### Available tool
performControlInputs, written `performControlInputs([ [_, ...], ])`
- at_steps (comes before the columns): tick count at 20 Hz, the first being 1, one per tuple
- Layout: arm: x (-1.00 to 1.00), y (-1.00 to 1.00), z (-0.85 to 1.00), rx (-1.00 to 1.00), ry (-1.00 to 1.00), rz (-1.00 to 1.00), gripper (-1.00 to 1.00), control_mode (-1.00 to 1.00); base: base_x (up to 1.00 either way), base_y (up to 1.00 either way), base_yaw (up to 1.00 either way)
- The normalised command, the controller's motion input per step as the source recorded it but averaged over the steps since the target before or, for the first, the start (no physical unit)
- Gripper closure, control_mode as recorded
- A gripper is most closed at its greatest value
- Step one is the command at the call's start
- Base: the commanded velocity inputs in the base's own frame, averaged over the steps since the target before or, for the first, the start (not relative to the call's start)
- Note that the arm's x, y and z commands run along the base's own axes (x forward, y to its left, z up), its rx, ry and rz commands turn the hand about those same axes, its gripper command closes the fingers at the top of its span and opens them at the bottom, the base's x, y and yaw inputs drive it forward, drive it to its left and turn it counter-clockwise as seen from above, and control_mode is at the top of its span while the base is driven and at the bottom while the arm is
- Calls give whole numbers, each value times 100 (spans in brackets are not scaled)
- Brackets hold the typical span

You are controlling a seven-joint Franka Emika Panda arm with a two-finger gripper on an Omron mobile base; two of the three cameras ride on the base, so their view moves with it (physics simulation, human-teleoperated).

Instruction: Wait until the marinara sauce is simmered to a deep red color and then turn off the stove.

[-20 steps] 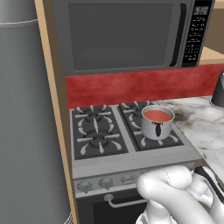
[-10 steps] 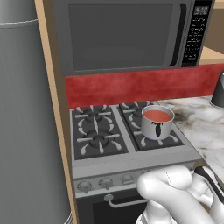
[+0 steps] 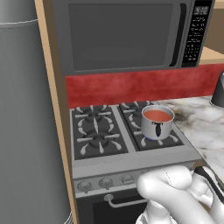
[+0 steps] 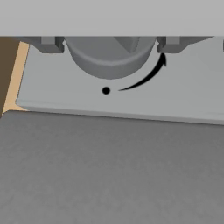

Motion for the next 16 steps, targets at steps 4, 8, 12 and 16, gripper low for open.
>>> performControlInputs([
  [4, 0, 0, 0, 0, 0, 0, 100, -100, 0, 0, 0],
  [8, 0, 0, 0, 0, 0, 0, 100, -100, 0, 0, 0],
  [12, 0, 0, 0, 0, 0, 0, 100, -100, 0, 0, 0],
  [16, 0, 0, 0, 0, 0, 0, 100, -100, 0, 0, 0],
])
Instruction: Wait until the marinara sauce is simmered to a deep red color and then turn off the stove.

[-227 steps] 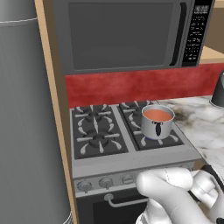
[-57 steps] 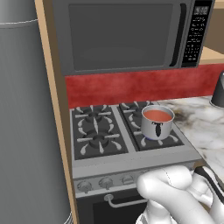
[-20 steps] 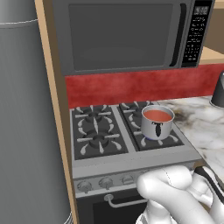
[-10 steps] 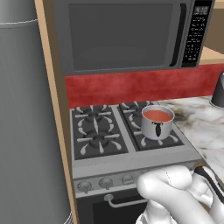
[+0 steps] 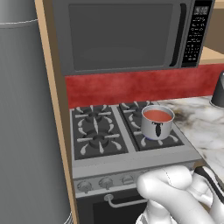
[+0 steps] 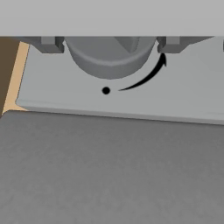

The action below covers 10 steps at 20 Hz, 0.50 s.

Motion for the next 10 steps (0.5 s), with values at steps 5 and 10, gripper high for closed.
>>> performControlInputs([
  [5, 0, 0, 0, 0, 0, 0, 100, -100, 0, 0, 0],
  [10, 0, 0, 0, 0, 0, 0, 100, -100, 0, 0, 0],
])
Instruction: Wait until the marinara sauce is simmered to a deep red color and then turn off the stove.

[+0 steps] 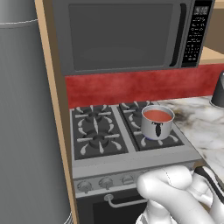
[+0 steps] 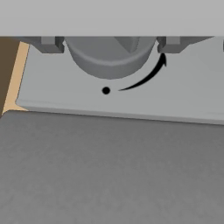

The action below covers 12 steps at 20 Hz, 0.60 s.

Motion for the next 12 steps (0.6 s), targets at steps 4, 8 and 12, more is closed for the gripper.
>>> performControlInputs([
  [4, 0, 0, 0, 0, 0, 0, 100, -100, 0, 0, 0],
  [8, 0, 0, 0, 0, 0, 0, 100, -100, 0, 0, 0],
  [12, 0, 0, 0, 0, 0, 0, 100, -100, 0, 0, 0],
])
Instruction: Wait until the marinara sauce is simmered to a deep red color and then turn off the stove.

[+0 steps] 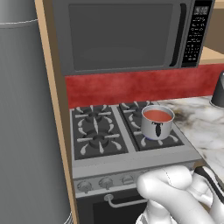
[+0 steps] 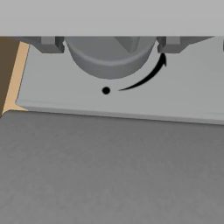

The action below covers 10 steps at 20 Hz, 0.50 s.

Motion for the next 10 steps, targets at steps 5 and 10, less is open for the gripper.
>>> performControlInputs([
  [5, 0, 0, 0, 0, 0, 0, 100, -100, 0, 0, 0],
  [10, 0, 0, 0, 0, 0, 0, 100, -100, 0, 0, 0],
])
